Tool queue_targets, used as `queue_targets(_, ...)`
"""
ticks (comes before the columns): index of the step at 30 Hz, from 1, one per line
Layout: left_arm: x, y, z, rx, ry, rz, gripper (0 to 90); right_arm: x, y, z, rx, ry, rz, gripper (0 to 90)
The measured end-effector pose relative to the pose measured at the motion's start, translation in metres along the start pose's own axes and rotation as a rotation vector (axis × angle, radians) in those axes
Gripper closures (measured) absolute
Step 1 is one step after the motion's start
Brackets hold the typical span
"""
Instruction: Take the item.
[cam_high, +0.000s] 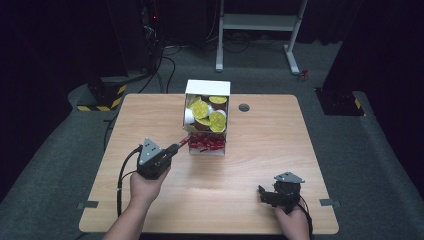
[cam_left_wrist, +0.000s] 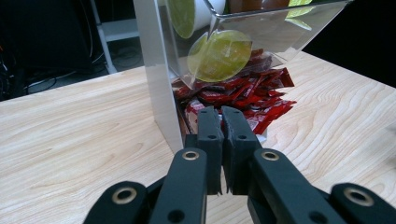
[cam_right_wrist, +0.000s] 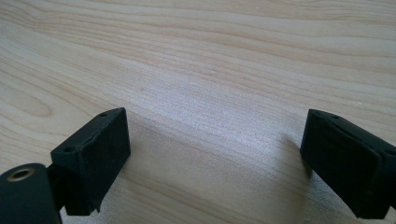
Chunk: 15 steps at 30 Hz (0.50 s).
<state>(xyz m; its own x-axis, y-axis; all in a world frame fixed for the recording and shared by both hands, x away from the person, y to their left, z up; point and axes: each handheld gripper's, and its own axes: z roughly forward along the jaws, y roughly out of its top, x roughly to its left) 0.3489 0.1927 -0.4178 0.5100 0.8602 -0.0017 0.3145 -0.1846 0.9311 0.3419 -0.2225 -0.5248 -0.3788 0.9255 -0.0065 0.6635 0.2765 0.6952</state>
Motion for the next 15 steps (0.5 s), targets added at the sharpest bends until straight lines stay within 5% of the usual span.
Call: queue_targets(15,0.003,-0.002,-0.018,-0.022,0.002,-0.011,87.2,0.000,0.000,0.000,-0.002,0.000,-0.003,8.3)
